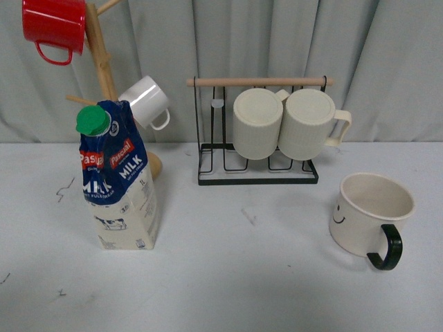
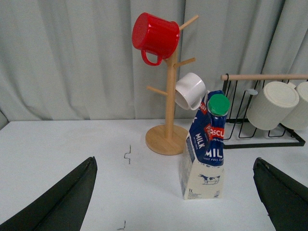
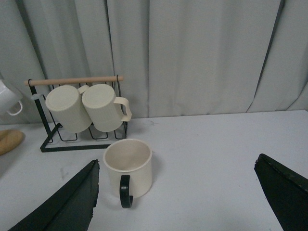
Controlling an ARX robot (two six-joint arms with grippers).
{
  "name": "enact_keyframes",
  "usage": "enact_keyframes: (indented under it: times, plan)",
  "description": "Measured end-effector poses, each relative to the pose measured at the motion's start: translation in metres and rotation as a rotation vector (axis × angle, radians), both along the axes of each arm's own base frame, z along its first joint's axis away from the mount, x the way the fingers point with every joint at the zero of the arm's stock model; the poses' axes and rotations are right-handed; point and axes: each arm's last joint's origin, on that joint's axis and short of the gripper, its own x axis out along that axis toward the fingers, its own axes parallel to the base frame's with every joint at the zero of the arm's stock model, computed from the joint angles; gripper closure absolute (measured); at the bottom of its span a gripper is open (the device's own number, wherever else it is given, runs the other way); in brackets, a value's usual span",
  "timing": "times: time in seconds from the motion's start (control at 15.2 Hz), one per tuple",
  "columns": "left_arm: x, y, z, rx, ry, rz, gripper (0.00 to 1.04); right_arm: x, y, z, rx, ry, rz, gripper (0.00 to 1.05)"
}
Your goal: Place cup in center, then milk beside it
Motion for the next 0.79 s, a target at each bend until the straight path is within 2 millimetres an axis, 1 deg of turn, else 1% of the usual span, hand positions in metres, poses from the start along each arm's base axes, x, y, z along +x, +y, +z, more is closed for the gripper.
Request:
enact_keyframes:
  times: [0.79]
  plan:
    - [0.0000, 0.0000, 0.0000, 0.000, 0.000, 0.000, 0.07, 0.0000, 0.0000, 0.0000, 0.000, 0.000, 0.000, 0.06]
